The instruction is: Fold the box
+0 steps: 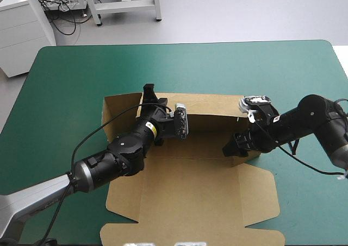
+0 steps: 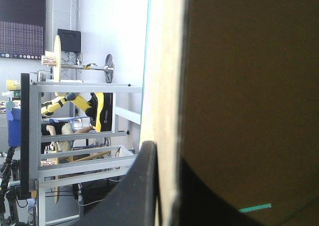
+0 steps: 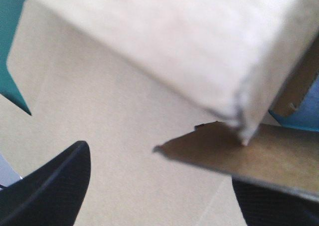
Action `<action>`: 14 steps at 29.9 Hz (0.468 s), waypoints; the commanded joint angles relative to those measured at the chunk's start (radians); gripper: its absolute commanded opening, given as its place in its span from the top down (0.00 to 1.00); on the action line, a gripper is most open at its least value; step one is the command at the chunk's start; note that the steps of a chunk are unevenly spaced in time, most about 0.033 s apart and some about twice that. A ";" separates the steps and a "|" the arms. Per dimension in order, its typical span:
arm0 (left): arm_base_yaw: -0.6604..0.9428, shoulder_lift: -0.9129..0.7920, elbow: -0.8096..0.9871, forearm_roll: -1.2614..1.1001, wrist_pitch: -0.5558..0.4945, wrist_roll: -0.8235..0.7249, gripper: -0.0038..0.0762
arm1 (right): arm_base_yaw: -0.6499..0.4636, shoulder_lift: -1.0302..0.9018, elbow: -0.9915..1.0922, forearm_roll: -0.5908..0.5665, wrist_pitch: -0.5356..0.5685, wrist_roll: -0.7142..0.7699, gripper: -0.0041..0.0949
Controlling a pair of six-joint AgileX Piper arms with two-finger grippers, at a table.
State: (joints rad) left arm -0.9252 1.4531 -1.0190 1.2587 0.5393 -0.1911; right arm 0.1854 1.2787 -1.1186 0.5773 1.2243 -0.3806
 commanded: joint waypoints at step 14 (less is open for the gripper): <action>-0.006 -0.011 -0.008 -0.074 -0.038 -0.022 0.99 | -0.001 -0.051 -0.486 -0.601 -0.147 0.316 0.26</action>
State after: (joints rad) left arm -0.9252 1.4531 -1.0190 1.2525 0.5385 -0.1920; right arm 0.1854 1.2300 -1.5521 0.1304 1.1729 -0.1585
